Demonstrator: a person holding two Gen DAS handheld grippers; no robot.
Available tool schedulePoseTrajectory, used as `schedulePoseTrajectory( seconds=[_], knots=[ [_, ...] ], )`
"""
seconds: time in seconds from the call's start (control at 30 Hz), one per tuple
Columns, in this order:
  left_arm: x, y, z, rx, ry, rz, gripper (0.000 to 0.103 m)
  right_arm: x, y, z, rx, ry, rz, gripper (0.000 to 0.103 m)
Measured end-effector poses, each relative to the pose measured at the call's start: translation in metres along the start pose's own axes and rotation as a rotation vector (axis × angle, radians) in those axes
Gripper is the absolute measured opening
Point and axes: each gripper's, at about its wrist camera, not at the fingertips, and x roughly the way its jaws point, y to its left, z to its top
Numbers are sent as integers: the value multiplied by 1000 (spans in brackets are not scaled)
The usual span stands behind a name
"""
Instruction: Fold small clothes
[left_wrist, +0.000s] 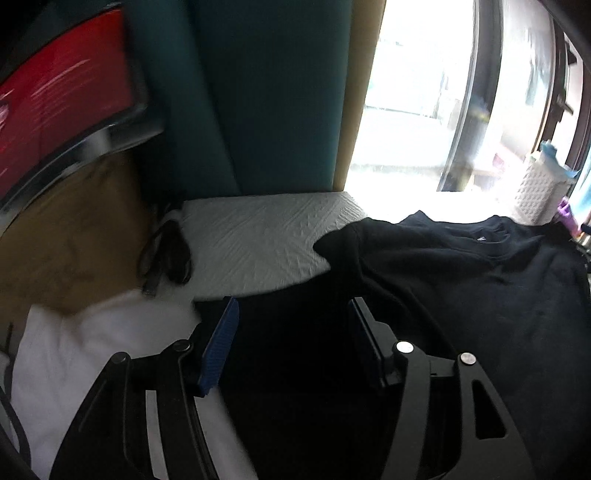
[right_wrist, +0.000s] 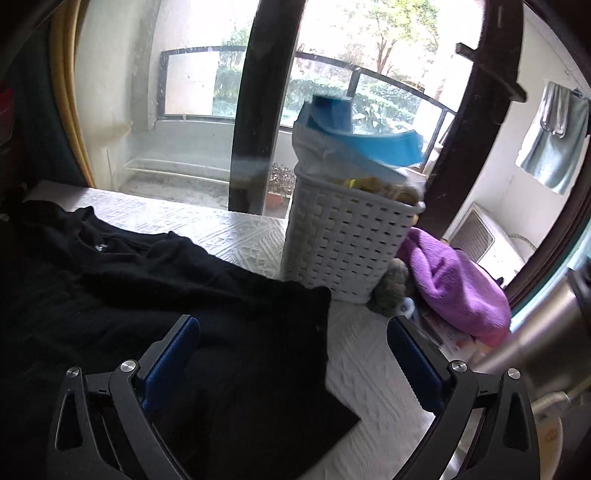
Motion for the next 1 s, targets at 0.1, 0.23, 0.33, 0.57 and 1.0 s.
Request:
schedulePoseTrajectory(
  seconds=[0.1, 0.23, 0.33, 0.57, 1.0],
  knots=[
    [-22, 1, -16, -21, -30, -11, 61, -21, -5, -10, 23, -15, -4, 102],
    [-39, 2, -38, -58, -38, -28, 62, -48, -15, -25, 71, -32, -9, 102],
    [-46, -5, -48, -75, -40, -31, 62, -65, -26, -41, 117, -36, -12, 102],
    [-62, -17, -63, -103, -59, -57, 62, -69, -46, -87, 239, 24, 69, 100],
    [-70, -32, -65, -71, -62, -36, 62, -42, -28, -110, 294, 87, 222, 75]
  ],
)
